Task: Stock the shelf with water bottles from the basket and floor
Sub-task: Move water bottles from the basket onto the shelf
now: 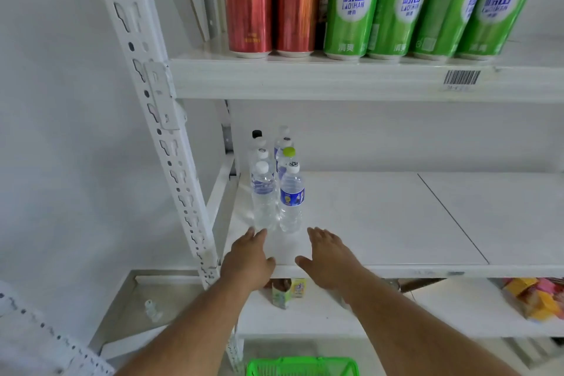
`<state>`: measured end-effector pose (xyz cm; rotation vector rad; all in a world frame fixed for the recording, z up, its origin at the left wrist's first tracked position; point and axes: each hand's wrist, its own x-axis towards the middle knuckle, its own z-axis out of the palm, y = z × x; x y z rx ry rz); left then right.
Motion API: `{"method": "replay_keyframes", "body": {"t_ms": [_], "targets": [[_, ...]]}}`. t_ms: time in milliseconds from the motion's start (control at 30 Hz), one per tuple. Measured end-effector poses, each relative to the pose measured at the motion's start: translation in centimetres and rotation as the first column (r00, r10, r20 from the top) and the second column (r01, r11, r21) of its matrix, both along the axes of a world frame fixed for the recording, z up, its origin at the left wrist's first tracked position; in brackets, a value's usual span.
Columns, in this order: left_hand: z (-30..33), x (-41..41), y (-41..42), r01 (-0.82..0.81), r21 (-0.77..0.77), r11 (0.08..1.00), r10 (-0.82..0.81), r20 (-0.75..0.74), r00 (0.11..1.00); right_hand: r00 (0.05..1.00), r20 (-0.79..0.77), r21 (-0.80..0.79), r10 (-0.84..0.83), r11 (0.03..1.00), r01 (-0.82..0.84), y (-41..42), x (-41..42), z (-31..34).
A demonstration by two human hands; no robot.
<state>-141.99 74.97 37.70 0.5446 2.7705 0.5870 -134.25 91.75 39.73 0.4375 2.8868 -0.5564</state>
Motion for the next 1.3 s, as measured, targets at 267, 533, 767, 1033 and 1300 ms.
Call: {"method": "replay_keyframes", "body": {"t_ms": [267,533,767,1033,1300], "targets": [[0.4,9.5,0.6,0.018,-0.139,0.99,-0.021,-0.017,1.0,0.972,0.005,0.16,0.235,0.959,-0.233,1.3,8.2,-1.0],[-3.4,18.0,0.7,-0.005,-0.253,0.968,0.021,0.062,0.998,0.963,0.038,0.087,0.267,0.959,-0.27,2.2,16.0,-5.8],[-8.2,22.5,-0.9,-0.017,-0.278,0.961,0.071,0.183,0.98,0.959,0.141,-0.04,0.247,0.969,-0.244,1.7,19.7,-10.3],[-13.6,23.1,-3.3,-0.025,-0.264,0.964,0.115,0.332,0.936,0.94,0.285,-0.128,0.188,0.979,-0.157,0.0,20.6,-15.1],[-19.8,21.3,-7.5,-0.065,-0.193,0.979,0.159,0.527,0.835,0.916,0.396,-0.138,0.069,0.99,-0.015,-3.4,20.8,-18.8]]}}
